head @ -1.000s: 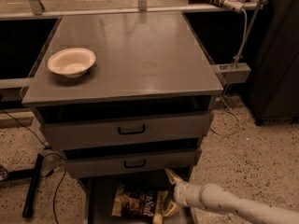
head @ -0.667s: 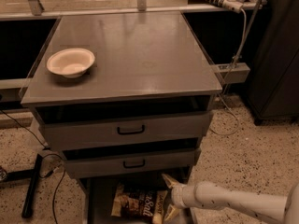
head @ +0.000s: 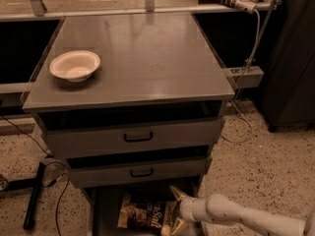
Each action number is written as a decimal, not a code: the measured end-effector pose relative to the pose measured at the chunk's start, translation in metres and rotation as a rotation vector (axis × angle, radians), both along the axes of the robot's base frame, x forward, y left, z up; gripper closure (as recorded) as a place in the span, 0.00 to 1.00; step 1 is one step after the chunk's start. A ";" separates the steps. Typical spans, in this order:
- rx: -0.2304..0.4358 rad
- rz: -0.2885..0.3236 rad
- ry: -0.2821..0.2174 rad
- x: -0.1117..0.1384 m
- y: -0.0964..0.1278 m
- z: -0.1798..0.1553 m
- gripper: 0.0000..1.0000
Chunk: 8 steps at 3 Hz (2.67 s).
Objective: Pick brown chip bag from bottom drawer and place on counter
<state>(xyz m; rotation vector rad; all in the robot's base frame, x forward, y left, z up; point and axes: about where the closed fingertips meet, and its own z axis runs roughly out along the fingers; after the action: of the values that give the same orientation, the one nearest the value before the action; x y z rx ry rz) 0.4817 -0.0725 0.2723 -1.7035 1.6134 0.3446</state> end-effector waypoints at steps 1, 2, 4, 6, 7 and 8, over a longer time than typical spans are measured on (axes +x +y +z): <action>0.111 -0.082 0.081 -0.001 0.010 -0.037 0.00; 0.170 -0.155 0.143 0.003 0.020 -0.063 0.00; 0.186 -0.224 0.236 0.013 0.047 -0.109 0.00; 0.139 -0.236 0.275 0.014 0.065 -0.145 0.00; 0.136 -0.235 0.274 0.014 0.066 -0.146 0.18; 0.136 -0.235 0.274 0.014 0.066 -0.146 0.42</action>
Offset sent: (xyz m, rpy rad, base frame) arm 0.0117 0.0275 -0.0939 0.2357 0.2130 -0.2530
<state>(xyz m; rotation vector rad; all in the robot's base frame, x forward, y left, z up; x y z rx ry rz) 0.4958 -0.0065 0.1261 -1.3923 1.9191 0.5757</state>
